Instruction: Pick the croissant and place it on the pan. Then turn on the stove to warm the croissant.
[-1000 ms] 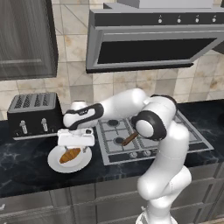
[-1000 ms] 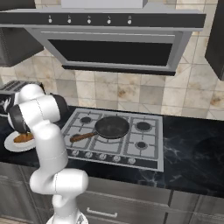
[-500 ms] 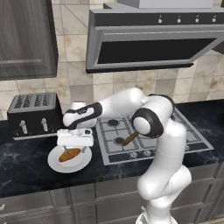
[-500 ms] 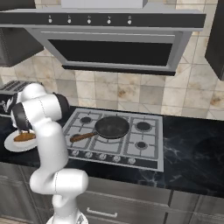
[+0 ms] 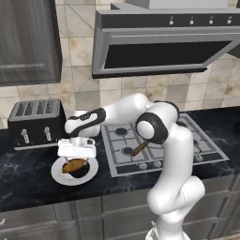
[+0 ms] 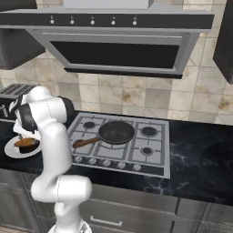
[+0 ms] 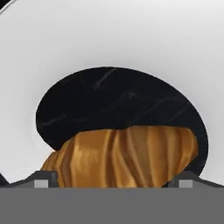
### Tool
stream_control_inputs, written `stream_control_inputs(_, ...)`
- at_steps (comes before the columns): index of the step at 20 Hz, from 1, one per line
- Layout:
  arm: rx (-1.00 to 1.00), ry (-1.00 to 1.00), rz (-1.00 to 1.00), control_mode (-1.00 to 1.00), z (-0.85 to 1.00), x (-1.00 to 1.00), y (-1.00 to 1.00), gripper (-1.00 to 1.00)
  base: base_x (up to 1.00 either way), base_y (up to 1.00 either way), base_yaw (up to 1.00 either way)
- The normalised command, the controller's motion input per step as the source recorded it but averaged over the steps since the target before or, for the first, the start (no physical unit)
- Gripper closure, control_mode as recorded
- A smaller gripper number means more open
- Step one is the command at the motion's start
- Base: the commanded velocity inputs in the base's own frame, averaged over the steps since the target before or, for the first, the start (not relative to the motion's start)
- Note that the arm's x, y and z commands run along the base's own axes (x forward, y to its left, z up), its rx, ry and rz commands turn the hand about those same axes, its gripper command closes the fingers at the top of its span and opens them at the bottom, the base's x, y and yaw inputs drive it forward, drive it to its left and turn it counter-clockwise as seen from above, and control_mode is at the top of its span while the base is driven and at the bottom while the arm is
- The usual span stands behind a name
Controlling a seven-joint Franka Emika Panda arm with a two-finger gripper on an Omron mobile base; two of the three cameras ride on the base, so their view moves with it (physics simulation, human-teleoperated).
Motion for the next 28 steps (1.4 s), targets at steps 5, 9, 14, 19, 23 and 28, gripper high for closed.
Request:
stream_control_inputs(5,0.00,0.22,-0.02,-1.00,-0.50,-0.20,0.18,1.00,0.00,0.00,0.00)
stream_control_inputs(9,0.00,0.08,0.00,-1.00,-0.22,-0.07,0.05,1.00,0.00,0.00,0.00)
stream_control_inputs(14,0.00,-0.03,0.00,-1.00,0.21,-0.25,0.00,1.00,0.00,0.00,0.00)
stream_control_inputs(19,0.00,-0.25,0.00,-1.00,0.94,-0.44,-0.03,1.00,0.00,0.00,0.00)
stream_control_inputs(23,0.00,-0.38,0.00,-1.00,1.00,-0.54,-0.32,1.00,0.00,0.00,0.00)
stream_control_inputs(28,-0.02,-0.41,0.01,-1.00,0.84,-0.36,-0.76,1.00,0.00,0.00,0.00)
